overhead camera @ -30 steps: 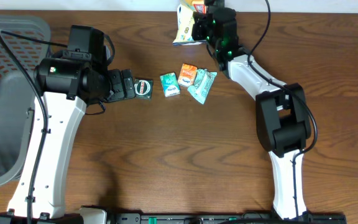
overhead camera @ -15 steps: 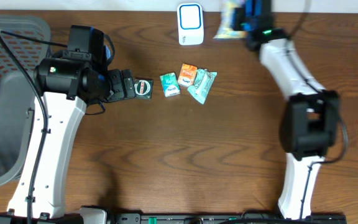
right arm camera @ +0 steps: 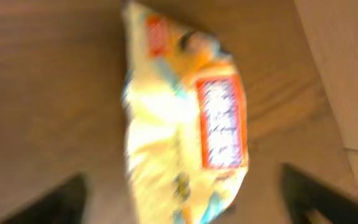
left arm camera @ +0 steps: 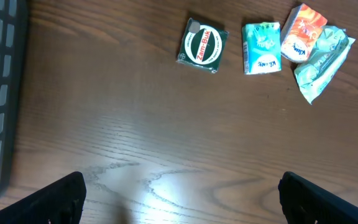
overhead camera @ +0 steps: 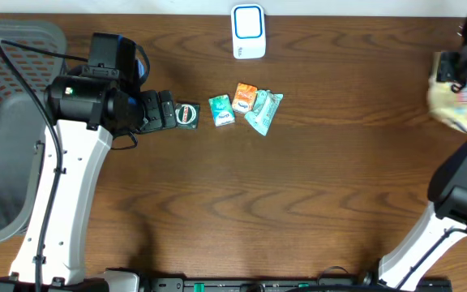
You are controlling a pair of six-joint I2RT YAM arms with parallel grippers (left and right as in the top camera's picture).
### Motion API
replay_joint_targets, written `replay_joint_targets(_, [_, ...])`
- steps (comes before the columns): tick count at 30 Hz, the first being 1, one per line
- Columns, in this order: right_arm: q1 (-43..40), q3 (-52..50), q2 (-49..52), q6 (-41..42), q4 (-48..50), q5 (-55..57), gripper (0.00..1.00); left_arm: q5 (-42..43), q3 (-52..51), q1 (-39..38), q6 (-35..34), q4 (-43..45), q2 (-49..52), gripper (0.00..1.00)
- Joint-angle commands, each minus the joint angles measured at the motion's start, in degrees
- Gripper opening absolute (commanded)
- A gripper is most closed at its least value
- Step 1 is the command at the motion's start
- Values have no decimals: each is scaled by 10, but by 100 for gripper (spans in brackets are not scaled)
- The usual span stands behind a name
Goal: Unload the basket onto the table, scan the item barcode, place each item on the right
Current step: 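Carry the snack bag to the right side and release it, then move the right gripper toward the green tissue packs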
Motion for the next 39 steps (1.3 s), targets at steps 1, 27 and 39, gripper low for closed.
replay_joint_targets(1, [-14, -2, 5, -16, -19, -57, 99, -3, 2, 1, 2, 0, 0, 98])
replay_joint_targets(27, [291, -81, 5, 156, -146, -405, 99, -3, 2, 1, 2, 0, 0, 98])
replay_joint_targets(39, [396, -134, 5, 181, -143, -439, 99, -3, 2, 1, 2, 0, 0, 98])
